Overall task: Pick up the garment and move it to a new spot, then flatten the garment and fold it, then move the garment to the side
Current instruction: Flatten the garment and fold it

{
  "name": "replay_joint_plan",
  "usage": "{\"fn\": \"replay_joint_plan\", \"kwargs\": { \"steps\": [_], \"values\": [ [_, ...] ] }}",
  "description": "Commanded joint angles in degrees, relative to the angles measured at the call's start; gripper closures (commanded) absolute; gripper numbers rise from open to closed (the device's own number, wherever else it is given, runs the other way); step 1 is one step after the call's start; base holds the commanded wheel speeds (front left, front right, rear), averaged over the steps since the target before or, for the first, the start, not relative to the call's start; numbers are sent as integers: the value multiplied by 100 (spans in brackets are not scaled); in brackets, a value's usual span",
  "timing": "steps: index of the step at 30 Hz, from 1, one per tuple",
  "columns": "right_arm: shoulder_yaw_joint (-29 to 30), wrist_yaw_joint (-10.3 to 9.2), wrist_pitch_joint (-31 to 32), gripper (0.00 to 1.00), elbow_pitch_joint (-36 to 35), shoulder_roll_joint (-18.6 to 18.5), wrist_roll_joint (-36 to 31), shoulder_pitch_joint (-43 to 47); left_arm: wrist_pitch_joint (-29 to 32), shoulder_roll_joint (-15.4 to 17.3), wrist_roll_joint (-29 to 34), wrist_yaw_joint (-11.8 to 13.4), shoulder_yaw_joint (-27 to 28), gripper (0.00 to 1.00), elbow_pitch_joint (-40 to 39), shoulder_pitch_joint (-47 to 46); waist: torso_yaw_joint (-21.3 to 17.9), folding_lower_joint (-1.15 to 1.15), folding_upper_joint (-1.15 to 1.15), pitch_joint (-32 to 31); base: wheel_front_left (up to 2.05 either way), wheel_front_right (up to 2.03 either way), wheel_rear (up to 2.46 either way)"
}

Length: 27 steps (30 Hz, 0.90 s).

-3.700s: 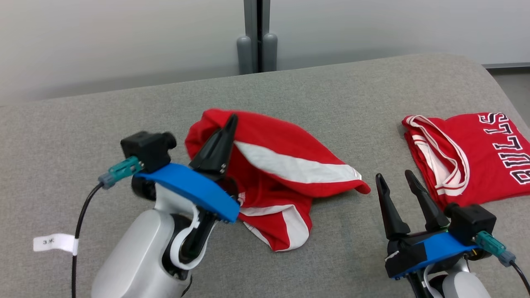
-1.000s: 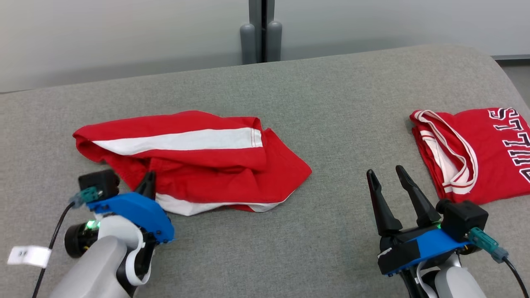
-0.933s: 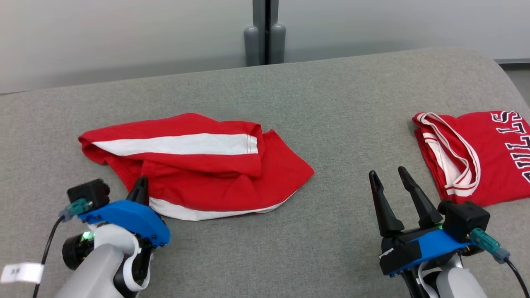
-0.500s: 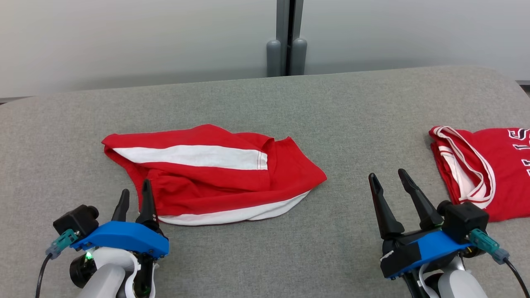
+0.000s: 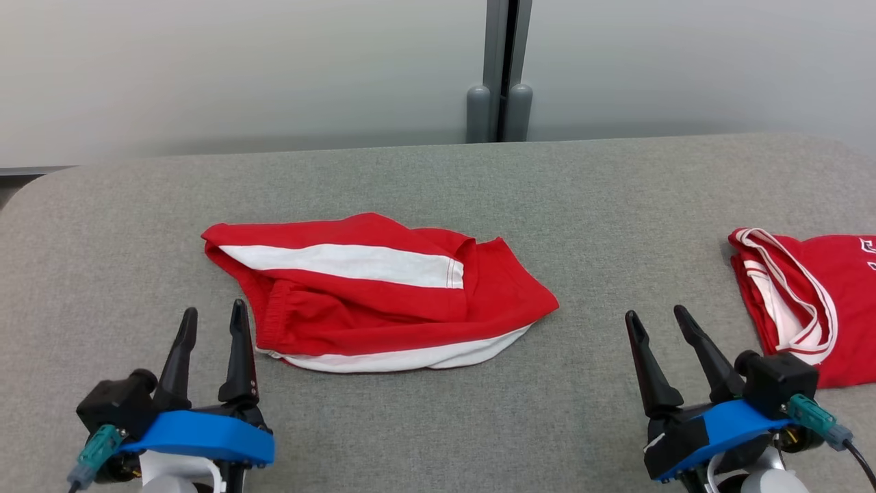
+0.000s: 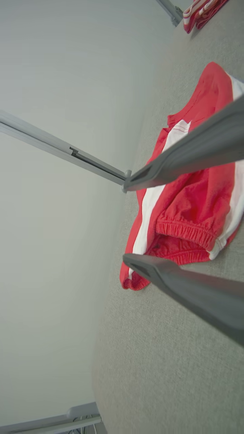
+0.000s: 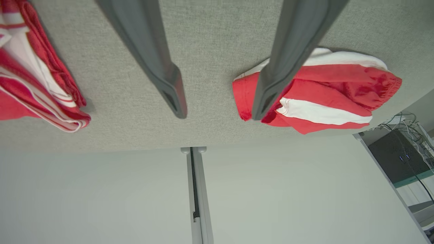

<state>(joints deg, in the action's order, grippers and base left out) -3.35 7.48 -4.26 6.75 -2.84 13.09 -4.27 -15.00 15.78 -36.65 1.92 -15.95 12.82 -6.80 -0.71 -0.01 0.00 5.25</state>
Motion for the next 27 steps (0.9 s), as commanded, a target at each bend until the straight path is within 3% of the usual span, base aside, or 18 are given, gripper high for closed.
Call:
{"fn": "replay_joint_plan", "kwargs": {
  "steps": [1,9,12,27],
  "values": [
    [16,3,34,0,2,-10,-2,61,-22,-43,36,-33,51,0,-19,75,15,1,0,-4,0,0,0],
    [-115,3,816,0,514,-40,-63,-310,-22,-298,383,-214,215,0,-47,112,217,1,0,118,0,0,0],
    [-143,3,1290,0,1198,-27,-193,-861,-23,-358,487,-296,271,0,-22,9,343,1,0,259,0,0,0],
    [-356,3,1275,0,3529,-79,-469,-2459,-23,-620,736,-540,271,0,187,-354,904,1,0,675,0,0,0]
  ]
}}
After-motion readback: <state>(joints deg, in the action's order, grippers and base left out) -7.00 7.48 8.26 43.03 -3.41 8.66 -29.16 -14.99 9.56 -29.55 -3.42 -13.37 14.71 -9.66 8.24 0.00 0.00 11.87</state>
